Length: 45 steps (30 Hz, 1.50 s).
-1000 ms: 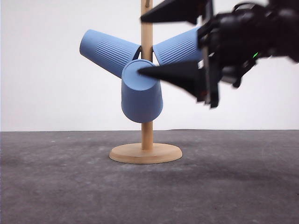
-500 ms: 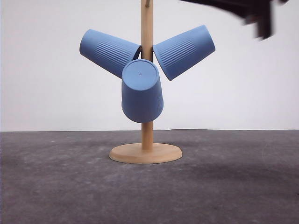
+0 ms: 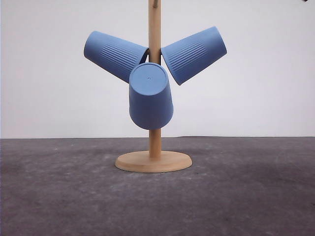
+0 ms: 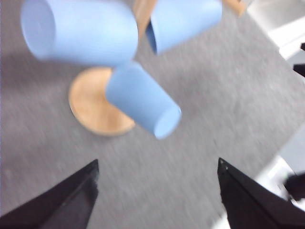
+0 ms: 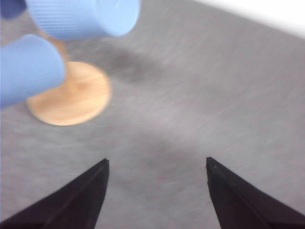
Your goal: Place three cups
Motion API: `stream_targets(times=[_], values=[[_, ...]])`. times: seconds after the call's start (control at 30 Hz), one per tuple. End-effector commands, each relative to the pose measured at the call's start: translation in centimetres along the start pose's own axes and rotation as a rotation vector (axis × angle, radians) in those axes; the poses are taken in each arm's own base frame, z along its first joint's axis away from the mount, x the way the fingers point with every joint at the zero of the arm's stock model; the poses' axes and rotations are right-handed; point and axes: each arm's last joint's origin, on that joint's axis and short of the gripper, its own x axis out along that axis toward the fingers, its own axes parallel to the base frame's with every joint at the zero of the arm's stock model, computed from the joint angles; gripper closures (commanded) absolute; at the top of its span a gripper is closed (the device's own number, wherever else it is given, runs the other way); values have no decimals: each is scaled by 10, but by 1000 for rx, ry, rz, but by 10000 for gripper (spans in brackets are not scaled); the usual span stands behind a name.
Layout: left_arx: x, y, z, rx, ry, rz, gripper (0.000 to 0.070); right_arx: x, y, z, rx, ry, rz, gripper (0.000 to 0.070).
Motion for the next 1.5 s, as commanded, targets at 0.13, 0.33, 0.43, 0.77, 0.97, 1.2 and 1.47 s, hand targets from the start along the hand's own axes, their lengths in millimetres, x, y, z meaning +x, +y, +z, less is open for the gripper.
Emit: stream_targets(times=[0.13, 0.33, 0.43, 0.77, 0.97, 1.2, 1.47], values=[[-21, 1, -2, 119, -150, 91, 347, -8, -9, 1, -56, -69, -50, 301], [-23, 11, -33, 128, -258, 167, 347, -6, -18, 0, -19, -225, -56, 301], [-15, 16, -52, 107, -273, 176, 347, 1, -20, -2, -7, -224, -49, 301], [-6, 20, -68, 61, -199, 167, 694, 6, -22, -2, -12, -199, -77, 681], [-8, 19, -68, 63, -202, 170, 700, 6, -21, -3, -9, -194, -71, 688], [-8, 19, -68, 63, -202, 170, 700, 6, -21, -3, -9, -194, -71, 688], [-7, 20, -73, 127, -200, 185, 700, 6, -21, -3, -9, -194, -71, 688]])
